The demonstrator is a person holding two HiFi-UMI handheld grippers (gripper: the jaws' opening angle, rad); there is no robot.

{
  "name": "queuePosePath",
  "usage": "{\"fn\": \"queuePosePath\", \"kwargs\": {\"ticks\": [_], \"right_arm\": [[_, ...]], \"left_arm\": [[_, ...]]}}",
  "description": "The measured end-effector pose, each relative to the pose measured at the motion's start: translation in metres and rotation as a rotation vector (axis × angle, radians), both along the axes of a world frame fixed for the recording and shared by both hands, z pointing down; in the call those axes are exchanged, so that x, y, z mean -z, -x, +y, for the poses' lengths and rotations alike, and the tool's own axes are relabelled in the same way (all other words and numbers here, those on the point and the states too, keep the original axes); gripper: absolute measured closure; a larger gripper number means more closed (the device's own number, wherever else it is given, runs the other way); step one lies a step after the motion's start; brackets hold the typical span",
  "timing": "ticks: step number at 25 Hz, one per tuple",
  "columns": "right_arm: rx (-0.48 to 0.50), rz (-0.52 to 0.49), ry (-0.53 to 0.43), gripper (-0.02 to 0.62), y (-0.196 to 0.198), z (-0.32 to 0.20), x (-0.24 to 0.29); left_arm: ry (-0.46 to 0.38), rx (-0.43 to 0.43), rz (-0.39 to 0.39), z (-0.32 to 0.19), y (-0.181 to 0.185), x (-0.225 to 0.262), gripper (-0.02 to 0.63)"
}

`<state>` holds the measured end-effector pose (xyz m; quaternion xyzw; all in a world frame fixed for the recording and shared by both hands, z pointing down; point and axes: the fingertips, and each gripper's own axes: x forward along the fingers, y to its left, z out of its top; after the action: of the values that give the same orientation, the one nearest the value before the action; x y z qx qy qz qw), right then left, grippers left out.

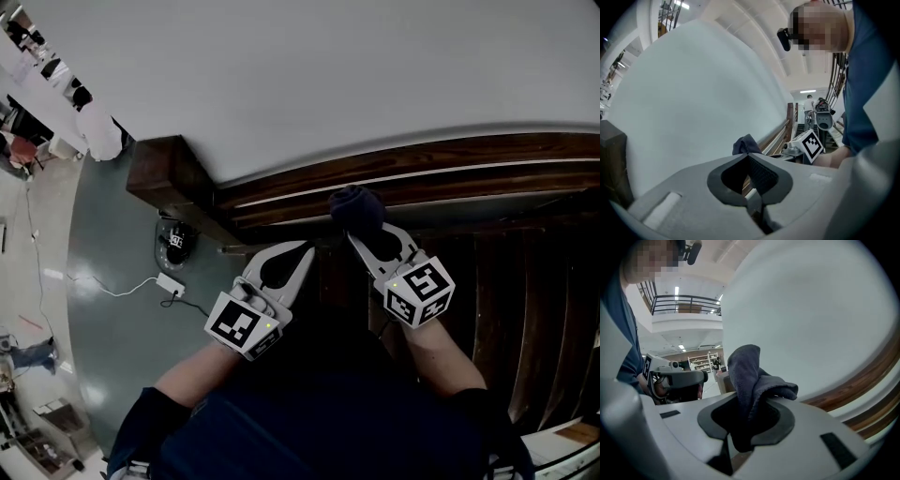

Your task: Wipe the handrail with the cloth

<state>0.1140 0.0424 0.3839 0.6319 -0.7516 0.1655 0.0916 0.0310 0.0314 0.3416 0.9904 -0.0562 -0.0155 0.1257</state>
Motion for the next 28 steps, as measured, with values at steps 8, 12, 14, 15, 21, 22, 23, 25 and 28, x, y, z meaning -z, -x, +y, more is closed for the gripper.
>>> {"fn": "queuePosePath", "kwargs": {"ticks": [8,12,14,15,21,22,23,25,28], "right_arm": [[-0.068,0.022,-0.031,0.508,-0.065,-0.010,0.013],[-0.149,0.127,-0.014,0.508,-0.123,-0.016,0.013],[-0.188,0.183,0.000,0.508,-0.154,-0.016,0.014],[-0.207,0.199,0.005,0.508,-0.169,-0.016,0.016],[-0.304,0.296,0.043,0.508,-0.245,-0.013,0.023],[-0.313,0.312,0.050,0.508,-0.255,-0.012,0.024],[-0.322,0.331,0.058,0.508,-0.264,-0.011,0.024],[-0.338,0.387,0.080,0.508,-0.281,-0.009,0.025],[-0.365,0.495,0.124,0.508,-0.305,-0.002,0.030]], "left_arm": [[-0.036,-0.074,-0.019,-0.009,-0.061,0.013,0.603],[-0.040,-0.104,-0.019,-0.017,-0.092,0.015,0.603],[-0.044,-0.117,-0.021,-0.020,-0.104,0.017,0.603],[-0.046,-0.123,-0.024,-0.021,-0.110,0.018,0.603],[-0.048,-0.162,-0.039,-0.033,-0.141,0.016,0.603],[-0.047,-0.167,-0.044,-0.034,-0.145,0.014,0.603],[-0.044,-0.172,-0.050,-0.036,-0.150,0.012,0.603],[-0.037,-0.182,-0.061,-0.038,-0.158,0.006,0.603],[-0.027,-0.199,-0.072,-0.040,-0.169,0.000,0.603]]}}
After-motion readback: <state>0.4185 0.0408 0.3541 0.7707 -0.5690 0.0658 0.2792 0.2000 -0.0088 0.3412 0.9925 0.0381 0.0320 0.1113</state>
